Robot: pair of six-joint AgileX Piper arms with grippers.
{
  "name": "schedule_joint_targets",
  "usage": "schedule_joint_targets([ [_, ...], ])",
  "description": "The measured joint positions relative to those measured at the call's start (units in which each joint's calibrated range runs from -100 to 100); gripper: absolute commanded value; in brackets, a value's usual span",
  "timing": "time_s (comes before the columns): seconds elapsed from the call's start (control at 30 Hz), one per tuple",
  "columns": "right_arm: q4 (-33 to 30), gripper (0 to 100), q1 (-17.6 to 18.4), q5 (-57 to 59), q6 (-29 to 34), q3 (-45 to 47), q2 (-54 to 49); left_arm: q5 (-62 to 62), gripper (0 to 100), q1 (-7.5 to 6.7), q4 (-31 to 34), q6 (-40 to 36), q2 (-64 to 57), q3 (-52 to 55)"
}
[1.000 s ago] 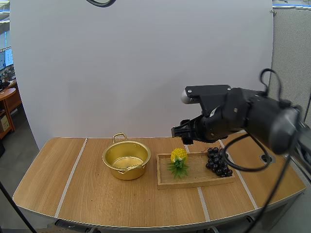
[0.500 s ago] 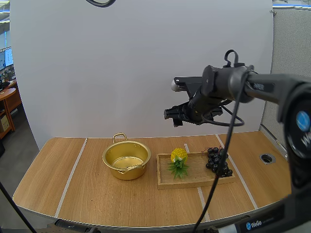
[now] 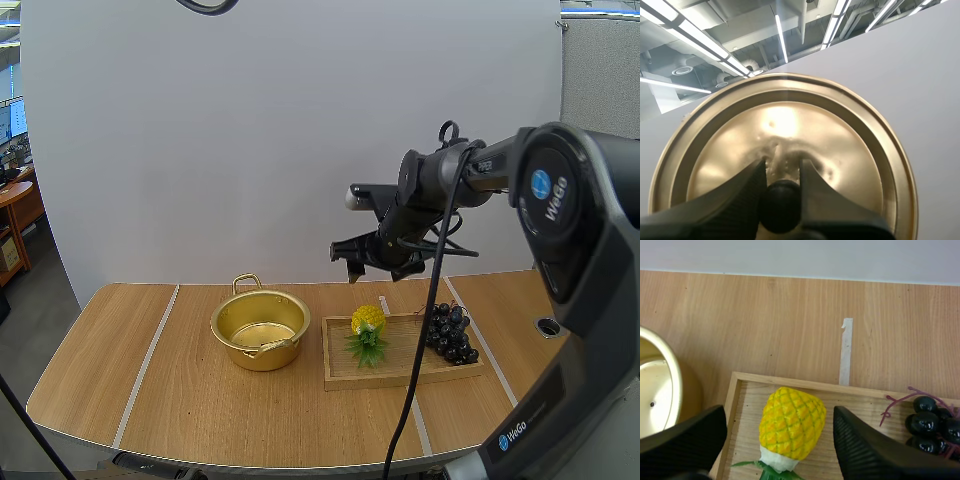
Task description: Open the pot, put the pineapple inside, and close it
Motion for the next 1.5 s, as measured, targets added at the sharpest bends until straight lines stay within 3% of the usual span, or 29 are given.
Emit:
schedule_joint_targets([
  [0.37, 0.5, 100, 0.0, -1.6, 0.0, 0.0, 9.9, 0.0, 0, 0.0, 0.0, 0.0, 0.0, 0.0],
  [1.23, 1.6, 99, 0.0, -5.0, 0.0, 0.0, 18.0, 0.0, 0, 0.0, 0.0, 0.0, 0.0, 0.0],
  [1.3, 1.6, 57, 0.0, -5.2, 0.0, 0.0, 18.2, 0.0, 0, 0.0, 0.0, 0.0, 0.0, 0.0],
  [1.37, 1.7, 0, 0.0, -5.3, 0.0, 0.0, 18.2, 0.0, 0, 0.0, 0.0, 0.0, 0.0, 0.0],
  [1.5, 1.7, 0, 0.0, -5.3, 0.0, 0.0, 18.2, 0.0, 0, 0.0, 0.0, 0.0, 0.0, 0.0],
])
